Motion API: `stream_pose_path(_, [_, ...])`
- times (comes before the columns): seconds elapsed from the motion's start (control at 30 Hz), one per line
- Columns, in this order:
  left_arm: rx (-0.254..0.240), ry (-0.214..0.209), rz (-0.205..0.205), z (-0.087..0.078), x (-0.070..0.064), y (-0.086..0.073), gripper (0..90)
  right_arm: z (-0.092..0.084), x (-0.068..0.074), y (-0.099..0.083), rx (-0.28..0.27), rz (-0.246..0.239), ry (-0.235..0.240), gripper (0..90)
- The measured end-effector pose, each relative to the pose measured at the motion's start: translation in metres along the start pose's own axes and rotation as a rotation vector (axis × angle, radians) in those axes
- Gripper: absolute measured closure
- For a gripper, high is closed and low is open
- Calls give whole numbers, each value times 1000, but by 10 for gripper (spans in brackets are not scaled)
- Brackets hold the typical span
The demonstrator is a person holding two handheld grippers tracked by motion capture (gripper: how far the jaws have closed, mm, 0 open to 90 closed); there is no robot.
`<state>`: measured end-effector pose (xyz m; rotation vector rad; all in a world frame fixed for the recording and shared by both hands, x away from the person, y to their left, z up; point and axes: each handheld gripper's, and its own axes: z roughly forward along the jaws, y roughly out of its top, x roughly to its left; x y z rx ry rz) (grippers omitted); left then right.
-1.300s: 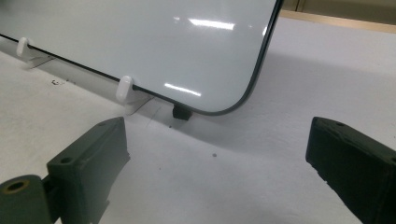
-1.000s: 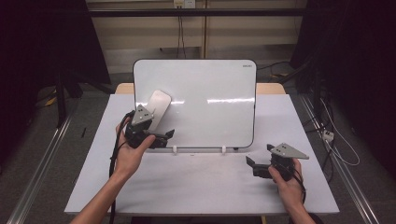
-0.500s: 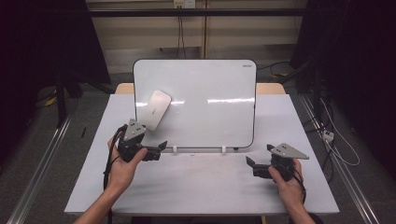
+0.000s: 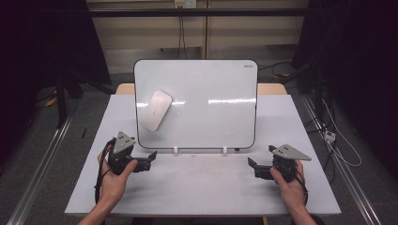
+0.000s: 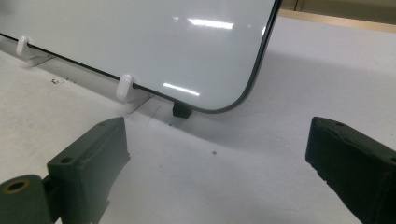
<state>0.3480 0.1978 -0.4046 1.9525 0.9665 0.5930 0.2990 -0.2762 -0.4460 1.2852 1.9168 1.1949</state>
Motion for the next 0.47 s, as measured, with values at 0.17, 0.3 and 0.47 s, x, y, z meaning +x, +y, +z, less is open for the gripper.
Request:
stream_pose_path(0.17, [2,-6,-23,-1,2,-14,49,0,0,0,1,0,0,59])
stream_pose_path(0.3, [18,-14,-40,1,3,-21,49,-1,0,-1,4,2,4,58])
stream_pose_path(0.47, [16,-10,-48,1,4,-21,48,-1,-2,-1,5,3,5,56])
